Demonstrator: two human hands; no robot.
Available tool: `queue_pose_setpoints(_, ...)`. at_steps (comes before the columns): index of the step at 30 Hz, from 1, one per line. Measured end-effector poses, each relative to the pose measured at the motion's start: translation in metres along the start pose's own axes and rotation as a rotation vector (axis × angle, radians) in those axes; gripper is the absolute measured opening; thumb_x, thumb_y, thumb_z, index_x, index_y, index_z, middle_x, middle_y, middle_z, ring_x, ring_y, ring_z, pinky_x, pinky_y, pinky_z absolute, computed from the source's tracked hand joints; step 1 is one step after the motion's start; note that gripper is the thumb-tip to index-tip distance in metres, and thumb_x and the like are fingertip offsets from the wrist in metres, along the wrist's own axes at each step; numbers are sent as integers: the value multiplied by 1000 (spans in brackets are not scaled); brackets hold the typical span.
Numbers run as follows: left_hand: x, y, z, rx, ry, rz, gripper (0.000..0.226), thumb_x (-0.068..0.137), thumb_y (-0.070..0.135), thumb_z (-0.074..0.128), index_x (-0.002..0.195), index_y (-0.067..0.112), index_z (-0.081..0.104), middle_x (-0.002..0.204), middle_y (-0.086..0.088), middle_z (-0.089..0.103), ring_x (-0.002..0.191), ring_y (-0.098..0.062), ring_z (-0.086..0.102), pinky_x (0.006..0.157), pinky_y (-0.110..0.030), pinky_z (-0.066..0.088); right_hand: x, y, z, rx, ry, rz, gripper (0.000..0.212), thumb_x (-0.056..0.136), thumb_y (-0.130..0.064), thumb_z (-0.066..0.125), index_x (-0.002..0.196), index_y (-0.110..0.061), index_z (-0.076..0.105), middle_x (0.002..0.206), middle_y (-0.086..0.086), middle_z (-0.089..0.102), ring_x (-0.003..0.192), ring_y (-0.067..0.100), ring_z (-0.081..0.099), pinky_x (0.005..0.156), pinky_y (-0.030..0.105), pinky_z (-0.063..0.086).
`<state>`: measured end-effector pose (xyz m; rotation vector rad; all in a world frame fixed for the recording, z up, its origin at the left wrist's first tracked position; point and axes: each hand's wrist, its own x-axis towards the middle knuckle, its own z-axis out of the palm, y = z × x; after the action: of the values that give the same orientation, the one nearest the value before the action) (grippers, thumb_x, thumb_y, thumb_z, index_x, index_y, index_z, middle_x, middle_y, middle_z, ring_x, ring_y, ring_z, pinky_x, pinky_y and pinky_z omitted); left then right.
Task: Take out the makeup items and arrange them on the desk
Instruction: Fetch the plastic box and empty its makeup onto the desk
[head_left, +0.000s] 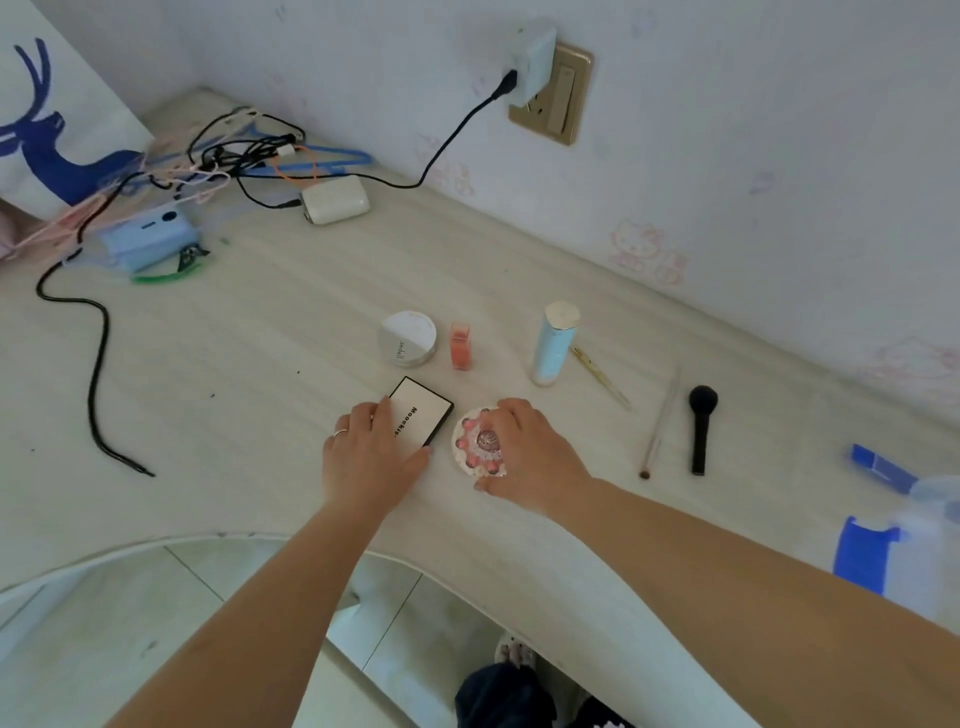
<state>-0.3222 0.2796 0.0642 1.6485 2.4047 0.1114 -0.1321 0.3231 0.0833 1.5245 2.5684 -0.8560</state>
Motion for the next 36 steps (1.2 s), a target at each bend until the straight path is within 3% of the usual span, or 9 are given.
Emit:
queue_pose_setpoints(4,-3,7,-13,-52,-11,-36,80,79,53,62,143,16,32,149,-8,32,135,-33,33,104,-45,32,1,-1,-3,163,-33,36,78,71,-41,76,137,-24,36,152,3,17,139,25,23,108,34,31)
queue_pose_setpoints(7,-10,29,-39,-296,80,35,61,84,40,64,136,14,45,137,-8,48,124,-29,46,100,-45,38,-10,3,-18,362,30,66,74,72,-40,76,135,-30,39,154,0,17,143,19,17,110,29,24)
queue_pose_setpoints(11,-30,80,-79,-515,128,238,31,87,24,64,117,19,61,108,7,63,88,-7,58,81,-22,43,-47,14,-60,510,259,16,54,80,-30,71,130,-27,50,144,-3,33,135,10,32,111,29,30)
queue_pose_setpoints(13,-42,112,-92,-573,129,319,26,87,22,64,113,23,63,104,13,62,82,-2,58,70,-7,38,-76,26,-86,588,375,-3,43,83,-24,70,123,-30,56,138,-8,38,126,0,39,106,24,37)
queue_pose_setpoints(16,-61,162,-106,-639,129,469,24,85,23,64,108,23,64,100,14,62,80,0,58,73,1,34,-128,50,-121,645,505,-44,39,83,-19,68,110,-45,56,131,-14,43,119,-9,44,94,12,42)
queue_pose_setpoints(25,-134,293,-85,-460,-41,994,32,82,38,50,105,22,66,94,16,59,82,-2,56,70,-8,37,-291,169,-155,478,754,108,39,84,-11,64,101,-46,58,104,-18,59,96,-2,60,80,13,50)
queue_pose_setpoints(29,-172,340,-55,-270,-161,1083,32,86,27,63,117,22,63,111,7,64,99,-14,61,81,-22,42,-333,223,-128,298,516,309,30,86,-12,65,109,-31,63,99,-20,58,87,-8,58,83,24,49)
queue_pose_setpoints(33,-192,377,-27,2,-395,1010,42,89,30,58,130,23,51,128,3,53,121,-19,49,96,-33,42,-331,247,-102,-11,27,413,50,88,-29,59,136,-24,46,131,0,47,119,17,50,96,34,44)
queue_pose_setpoints(36,-208,391,-1,299,-516,998,41,87,22,58,126,14,49,122,-8,50,114,-29,53,93,-38,43,-321,253,-84,-147,-105,418,54,84,-30,60,134,-17,42,128,8,43,119,27,48,87,37,46)
